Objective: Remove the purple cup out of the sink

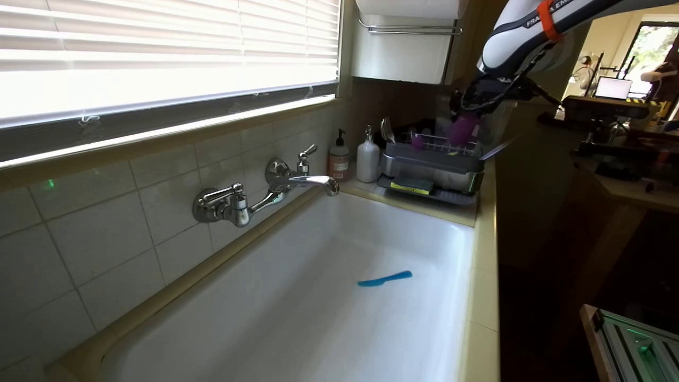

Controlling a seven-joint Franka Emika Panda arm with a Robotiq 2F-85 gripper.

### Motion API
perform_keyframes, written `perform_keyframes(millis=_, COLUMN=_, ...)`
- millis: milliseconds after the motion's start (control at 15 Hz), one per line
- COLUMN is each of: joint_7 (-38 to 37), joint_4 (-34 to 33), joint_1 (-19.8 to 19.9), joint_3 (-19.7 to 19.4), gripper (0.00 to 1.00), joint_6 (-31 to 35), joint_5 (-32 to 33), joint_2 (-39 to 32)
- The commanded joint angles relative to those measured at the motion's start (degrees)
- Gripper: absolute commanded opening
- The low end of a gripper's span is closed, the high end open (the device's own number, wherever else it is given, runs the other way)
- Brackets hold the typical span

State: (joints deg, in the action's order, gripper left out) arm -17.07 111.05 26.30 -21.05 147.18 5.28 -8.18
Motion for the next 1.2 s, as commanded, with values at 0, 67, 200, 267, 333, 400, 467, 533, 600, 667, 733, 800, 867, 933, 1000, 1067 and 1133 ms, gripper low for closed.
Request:
perform_keyframes(millis=0, joint_7=3.3, joint_4=-5.3, joint_1=0.0, joint_3=-1.2, gripper=0.44, joint_6=-3.3, joint_5=-4.4, joint_2=-4.9)
perform_keyframes(millis=67, joint_7=3.3, joint_4=-6.3, joint_1=0.2, joint_3=-1.4, gripper=0.44, joint_6=-4.0, joint_5=-4.8, joint_2=-6.1)
perform_keyframes(millis=200, joint_7=3.8, joint_4=-8.4, joint_1=0.6, joint_3=-1.6, gripper=0.44, joint_6=-5.7, joint_5=-5.9, joint_2=-8.4)
perform_keyframes(millis=267, joint_7=4.0, joint_4=-9.6, joint_1=0.8, joint_3=-1.7, gripper=0.44, joint_6=-6.8, joint_5=-6.4, joint_2=-9.5)
perform_keyframes(millis=333, joint_7=4.2, joint_4=-10.6, joint_1=1.0, joint_3=-1.7, gripper=0.44, joint_6=-7.6, joint_5=-6.9, joint_2=-10.5)
perform_keyframes(millis=400, joint_7=4.3, joint_4=-11.5, joint_1=1.2, joint_3=-1.8, gripper=0.44, joint_6=-8.3, joint_5=-7.1, joint_2=-11.5)
perform_keyframes(millis=467, joint_7=4.3, joint_4=-12.6, joint_1=1.4, joint_3=-1.8, gripper=0.44, joint_6=-9.1, joint_5=-7.3, joint_2=-12.6)
perform_keyframes(millis=533, joint_7=4.3, joint_4=-13.5, joint_1=1.6, joint_3=-1.7, gripper=0.44, joint_6=-9.7, joint_5=-7.7, joint_2=-13.4)
perform_keyframes(millis=600, joint_7=4.3, joint_4=-14.5, joint_1=1.8, joint_3=-1.7, gripper=0.44, joint_6=-10.4, joint_5=-7.8, joint_2=-14.4)
perform_keyframes(millis=667, joint_7=4.3, joint_4=-15.4, joint_1=2.0, joint_3=-1.6, gripper=0.44, joint_6=-11.2, joint_5=-8.0, joint_2=-15.3)
perform_keyframes(millis=733, joint_7=4.1, joint_4=-16.3, joint_1=2.1, joint_3=-1.7, gripper=0.44, joint_6=-11.7, joint_5=-7.9, joint_2=-16.1)
perform_keyframes(millis=800, joint_7=4.1, joint_4=-17.0, joint_1=2.3, joint_3=-1.6, gripper=0.44, joint_6=-12.3, joint_5=-8.0, joint_2=-16.7)
perform_keyframes(millis=867, joint_7=4.1, joint_4=-17.7, joint_1=2.4, joint_3=-1.6, gripper=0.44, joint_6=-12.8, joint_5=-7.9, joint_2=-17.2)
perform_keyframes(millis=933, joint_7=4.0, joint_4=-18.4, joint_1=2.5, joint_3=-1.6, gripper=0.76, joint_6=-13.3, joint_5=-7.8, joint_2=-17.7)
perform_keyframes(millis=1000, joint_7=4.0, joint_4=-19.0, joint_1=2.6, joint_3=-1.6, gripper=0.89, joint_6=-13.7, joint_5=-7.7, joint_2=-18.2)
perform_keyframes(millis=1067, joint_7=3.9, joint_4=-19.5, joint_1=2.6, joint_3=-1.6, gripper=0.97, joint_6=-14.0, joint_5=-7.5, joint_2=-18.6)
perform_keyframes(millis=1133, joint_7=3.9, joint_4=-20.1, joint_1=2.7, joint_3=-1.6, gripper=1.0, joint_6=-14.5, joint_5=-7.5, joint_2=-19.0)
